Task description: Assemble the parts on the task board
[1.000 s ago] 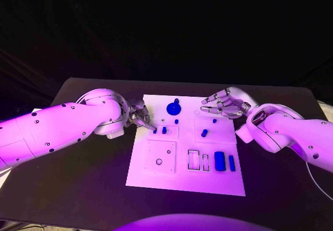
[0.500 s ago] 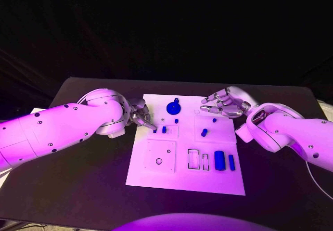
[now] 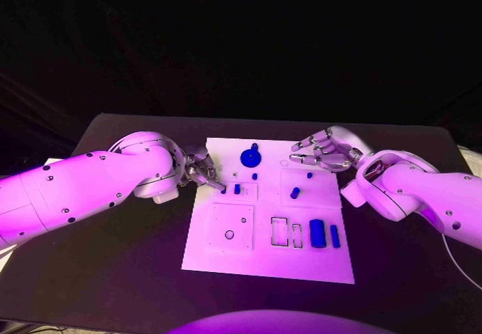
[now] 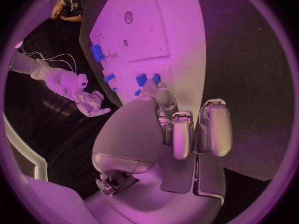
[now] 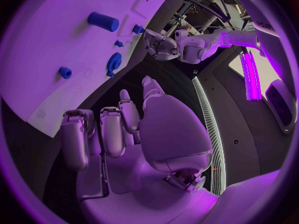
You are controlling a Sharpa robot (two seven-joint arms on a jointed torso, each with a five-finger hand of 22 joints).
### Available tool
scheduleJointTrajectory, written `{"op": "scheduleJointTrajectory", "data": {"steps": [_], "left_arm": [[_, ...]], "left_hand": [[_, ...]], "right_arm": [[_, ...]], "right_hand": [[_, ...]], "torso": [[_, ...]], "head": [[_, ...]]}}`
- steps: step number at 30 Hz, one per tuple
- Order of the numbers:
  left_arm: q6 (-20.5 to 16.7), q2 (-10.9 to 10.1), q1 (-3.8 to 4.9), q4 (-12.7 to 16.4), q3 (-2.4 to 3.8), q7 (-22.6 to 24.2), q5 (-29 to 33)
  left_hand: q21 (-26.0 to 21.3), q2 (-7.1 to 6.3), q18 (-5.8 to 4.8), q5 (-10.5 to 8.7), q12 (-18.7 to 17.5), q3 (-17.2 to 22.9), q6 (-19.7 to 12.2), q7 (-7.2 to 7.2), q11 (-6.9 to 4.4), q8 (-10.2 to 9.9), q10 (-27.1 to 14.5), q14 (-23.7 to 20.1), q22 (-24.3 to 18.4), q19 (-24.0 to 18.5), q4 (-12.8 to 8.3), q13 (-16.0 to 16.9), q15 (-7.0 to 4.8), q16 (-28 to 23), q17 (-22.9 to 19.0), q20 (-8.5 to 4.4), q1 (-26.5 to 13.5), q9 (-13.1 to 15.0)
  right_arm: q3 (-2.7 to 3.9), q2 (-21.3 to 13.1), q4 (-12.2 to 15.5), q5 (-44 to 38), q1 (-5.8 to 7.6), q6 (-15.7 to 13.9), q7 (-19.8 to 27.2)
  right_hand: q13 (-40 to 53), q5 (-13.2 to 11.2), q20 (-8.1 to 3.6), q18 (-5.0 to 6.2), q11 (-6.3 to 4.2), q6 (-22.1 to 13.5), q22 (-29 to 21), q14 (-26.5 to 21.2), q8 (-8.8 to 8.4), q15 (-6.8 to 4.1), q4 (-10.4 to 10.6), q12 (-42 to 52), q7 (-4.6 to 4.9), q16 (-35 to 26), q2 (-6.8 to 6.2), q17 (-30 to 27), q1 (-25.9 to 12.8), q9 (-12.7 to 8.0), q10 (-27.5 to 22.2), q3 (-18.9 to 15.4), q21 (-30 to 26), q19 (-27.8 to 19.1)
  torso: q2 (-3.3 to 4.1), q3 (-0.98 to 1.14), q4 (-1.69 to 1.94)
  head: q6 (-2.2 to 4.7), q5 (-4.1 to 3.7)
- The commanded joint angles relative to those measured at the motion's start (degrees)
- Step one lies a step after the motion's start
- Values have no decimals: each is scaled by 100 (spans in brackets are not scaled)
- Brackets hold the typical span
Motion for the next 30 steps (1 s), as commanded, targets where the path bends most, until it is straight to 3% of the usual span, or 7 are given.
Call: {"op": "scheduleJointTrajectory", "data": {"steps": [1, 11, 13, 19, 22, 24, 30], "left_arm": [[-26, -43, 0, 34, 4, 116, 404], [-391, -164, 56, 85, 41, 401, 914], [-517, -190, 80, 98, 47, 570, 998], [-896, -204, 126, 125, 53, 1367, 887], [-1101, -143, 133, 130, 47, 1909, 559], [-1254, -84, 134, 132, 28, 2221, 295], [-1587, 150, 128, 70, -74, 2770, -381]], "left_hand": [[-12, -56, -37, -7, 0, -53, 39, 6, 19, -40, 25, 594, 1255, 346, 25, -14, 8, 18, 1505, 21, -24, -10], [-273, -277, 11, 37, -302, -337, -35, 66, 66, -82, -151, 591, 1187, 285, 97, -358, 26, 12, 1496, 40, -454, -26], [-1052, -287, 145, 47, -940, -357, -199, 144, 153, -152, -566, 458, 974, 70, 65, -961, 93, -294, 1056, 97, -445, -49], [-3882, -167, 566, 105, -1651, -245, -908, 527, 494, -514, -1323, -291, 62, -857, 44, -1422, 385, -1826, -696, 315, -104, -276], [-5735, -65, 762, 58, -2210, -3, -1161, 710, 710, -697, -1875, -1422, -702, -1657, -117, -1843, 553, -3703, -2551, 490, 446, -480], [-5966, 15, 798, 18, -2561, 286, -1178, 691, 694, -867, -2027, -1706, -905, -1759, -280, -2170, 575, -4216, -3023, 540, 962, -679], [-6254, -346, 796, -110, -3113, 538, -910, 656, 741, -1308, -1830, -1624, -1273, -1624, -186, -2915, 600, -4429, -3298, 611, 1108, -1238]], "right_arm": [[0, 4, -1, -26, -5, 13, 25], [0, 15, -31, -25, -7, 5, 28], [0, 16, -39, -24, -7, 1, 29], [0, 10, -57, -23, -7, -30, 37], [0, 8, -67, -23, -7, -49, 43], [0, 10, -73, -21, -7, -60, 47], [0, 22, -81, -17, -7, -87, 60]], "right_hand": [[208, 27, 0, 56, -34, 21, 692, 338, 0, -4, -11, -12, -3, -34, 45, 382, -8, 5, 4, -33, -31, -51], [209, 39, -1, 56, -34, 22, 693, 338, 1, -5, -14, -8, -1, -40, 61, 378, 4, 6, 5, -33, -31, -50], [208, 40, -1, 56, -34, 22, 692, 338, 0, -5, -14, -10, -1, -39, 61, 379, 5, 6, 4, -34, -32, -51], [208, 40, -1, 56, -34, 22, 692, 338, 0, -5, -14, -10, -1, -39, 61, 379, 5, 6, 4, -34, -32, -51], [208, 40, -1, 56, -34, 22, 692, 338, 0, -5, -14, -10, -1, -39, 61, 379, 5, 6, 4, -34, -32, -51], [208, 40, -1, 56, -34, 22, 692, 338, 0, -5, -14, -10, -1, -39, 61, 379, 5, 6, 4, -34, -32, -51], [200, 42, -1, 57, -33, 20, 687, 336, 0, -5, -17, -23, -1, -48, 61, 369, 9, 5, -2, -34, -35, -54]], "torso": [[4, -5, 2], [1, -2, -1], [4, -2, -5], [2, 0, -2], [4, 0, 3], [0, -2, 4], [2, -5, -2]], "head": [[3, -1], [20, -5], [28, -11], [47, -35], [58, -41], [67, -43], [99, -80]]}}
